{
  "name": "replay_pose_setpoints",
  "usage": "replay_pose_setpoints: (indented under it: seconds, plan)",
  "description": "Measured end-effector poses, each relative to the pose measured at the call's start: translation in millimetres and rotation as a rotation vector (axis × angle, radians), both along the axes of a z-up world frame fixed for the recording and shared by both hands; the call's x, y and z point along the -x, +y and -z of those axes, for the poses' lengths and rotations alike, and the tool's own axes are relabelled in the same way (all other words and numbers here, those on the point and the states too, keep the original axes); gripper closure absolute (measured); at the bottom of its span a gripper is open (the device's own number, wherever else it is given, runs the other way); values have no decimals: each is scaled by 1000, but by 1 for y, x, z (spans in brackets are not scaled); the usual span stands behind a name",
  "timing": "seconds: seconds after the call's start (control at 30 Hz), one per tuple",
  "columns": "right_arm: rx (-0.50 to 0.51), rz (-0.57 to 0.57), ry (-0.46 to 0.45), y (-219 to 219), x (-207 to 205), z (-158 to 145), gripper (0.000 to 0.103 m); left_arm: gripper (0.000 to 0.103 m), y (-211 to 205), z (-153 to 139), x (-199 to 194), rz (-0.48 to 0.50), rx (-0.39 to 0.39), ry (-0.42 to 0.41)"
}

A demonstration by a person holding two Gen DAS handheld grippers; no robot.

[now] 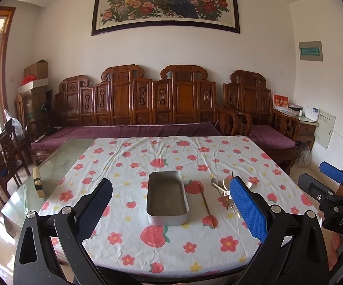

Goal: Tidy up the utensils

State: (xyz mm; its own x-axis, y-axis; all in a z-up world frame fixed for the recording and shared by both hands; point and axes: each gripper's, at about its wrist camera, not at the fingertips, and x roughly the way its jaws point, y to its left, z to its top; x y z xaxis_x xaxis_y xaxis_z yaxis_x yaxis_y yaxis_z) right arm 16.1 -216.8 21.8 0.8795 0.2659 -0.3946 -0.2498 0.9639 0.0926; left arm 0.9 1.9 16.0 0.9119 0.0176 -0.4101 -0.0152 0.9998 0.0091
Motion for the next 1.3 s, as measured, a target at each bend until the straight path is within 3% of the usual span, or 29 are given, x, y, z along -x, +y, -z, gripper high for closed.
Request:
replay_pose_setpoints:
  seconds: [1.3]
  plan:
    - [-2,0,1,-3,-1,-2,3,7,-2,-1,3,0,-5,-5]
